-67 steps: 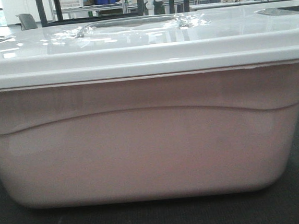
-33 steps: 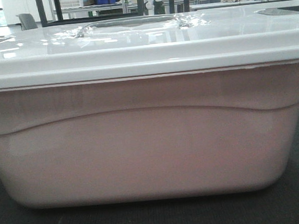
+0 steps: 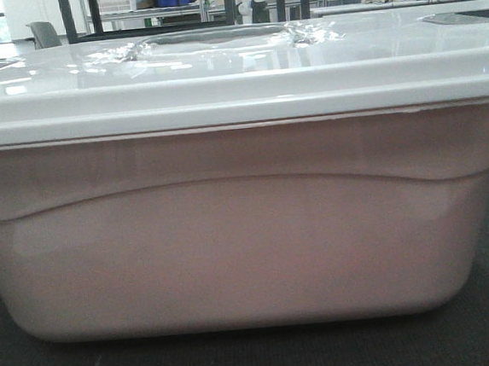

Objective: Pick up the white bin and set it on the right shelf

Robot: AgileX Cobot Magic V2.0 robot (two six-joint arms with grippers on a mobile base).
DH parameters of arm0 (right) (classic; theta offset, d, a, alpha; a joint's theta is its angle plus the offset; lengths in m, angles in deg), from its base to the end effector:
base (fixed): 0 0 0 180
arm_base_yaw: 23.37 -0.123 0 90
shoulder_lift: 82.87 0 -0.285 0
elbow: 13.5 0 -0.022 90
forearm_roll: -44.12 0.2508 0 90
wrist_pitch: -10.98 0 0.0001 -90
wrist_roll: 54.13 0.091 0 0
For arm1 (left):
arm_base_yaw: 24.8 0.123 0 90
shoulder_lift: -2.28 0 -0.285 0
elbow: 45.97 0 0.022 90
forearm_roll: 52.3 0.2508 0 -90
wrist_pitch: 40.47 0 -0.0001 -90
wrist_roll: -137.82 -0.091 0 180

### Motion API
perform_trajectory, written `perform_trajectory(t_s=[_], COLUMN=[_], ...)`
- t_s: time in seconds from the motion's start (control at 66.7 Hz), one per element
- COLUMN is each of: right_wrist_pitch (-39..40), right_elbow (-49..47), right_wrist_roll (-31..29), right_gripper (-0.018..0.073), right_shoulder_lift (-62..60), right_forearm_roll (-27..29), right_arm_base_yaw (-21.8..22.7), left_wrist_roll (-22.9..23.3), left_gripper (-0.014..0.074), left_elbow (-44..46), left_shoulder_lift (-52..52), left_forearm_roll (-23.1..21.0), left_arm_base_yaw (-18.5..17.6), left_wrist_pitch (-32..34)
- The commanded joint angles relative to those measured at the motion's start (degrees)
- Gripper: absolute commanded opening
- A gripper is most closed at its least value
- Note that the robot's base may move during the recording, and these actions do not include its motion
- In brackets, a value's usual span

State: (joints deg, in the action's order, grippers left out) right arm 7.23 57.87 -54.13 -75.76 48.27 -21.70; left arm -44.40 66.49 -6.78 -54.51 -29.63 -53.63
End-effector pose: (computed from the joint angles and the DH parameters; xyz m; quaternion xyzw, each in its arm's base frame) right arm 0.0487 -0.0010 0.2421 0.0315 0.6568 0.0178 0.7532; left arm 0.0482 -0.0049 0.2477 0.0333 0.7048 -0.0325 0.7079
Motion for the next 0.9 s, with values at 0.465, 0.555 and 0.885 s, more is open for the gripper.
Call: perform_trajectory(t_s=[0.465, 0.555, 0.885], right_wrist_pitch=[-30.95, -38.86, -59.48], right_elbow=[-33.75, -40.39, -54.86], right_wrist_roll=[0.0, 0.0, 0.0], right_gripper=[0.0068, 0.0068, 0.0068], right_shoulder_lift=[21.68, 28.8, 51.6], right_forearm_roll=[0.48, 0.48, 1.55], right_arm_base_yaw=[0.01, 0.01, 0.01], left_wrist_roll=[0.03, 0.03, 0.03], left_gripper=[-0.0118, -0.0118, -0.0118], left_elbow=[33.28, 38.73, 44.65], left_shoulder_lift=[-28.14, -34.68, -48.82], left_forearm_roll=[4.0, 3.85, 3.72], left_arm_base_yaw=[-0.33, -0.33, -0.33], left_wrist_pitch=[-22.86, -31.5, -41.3])
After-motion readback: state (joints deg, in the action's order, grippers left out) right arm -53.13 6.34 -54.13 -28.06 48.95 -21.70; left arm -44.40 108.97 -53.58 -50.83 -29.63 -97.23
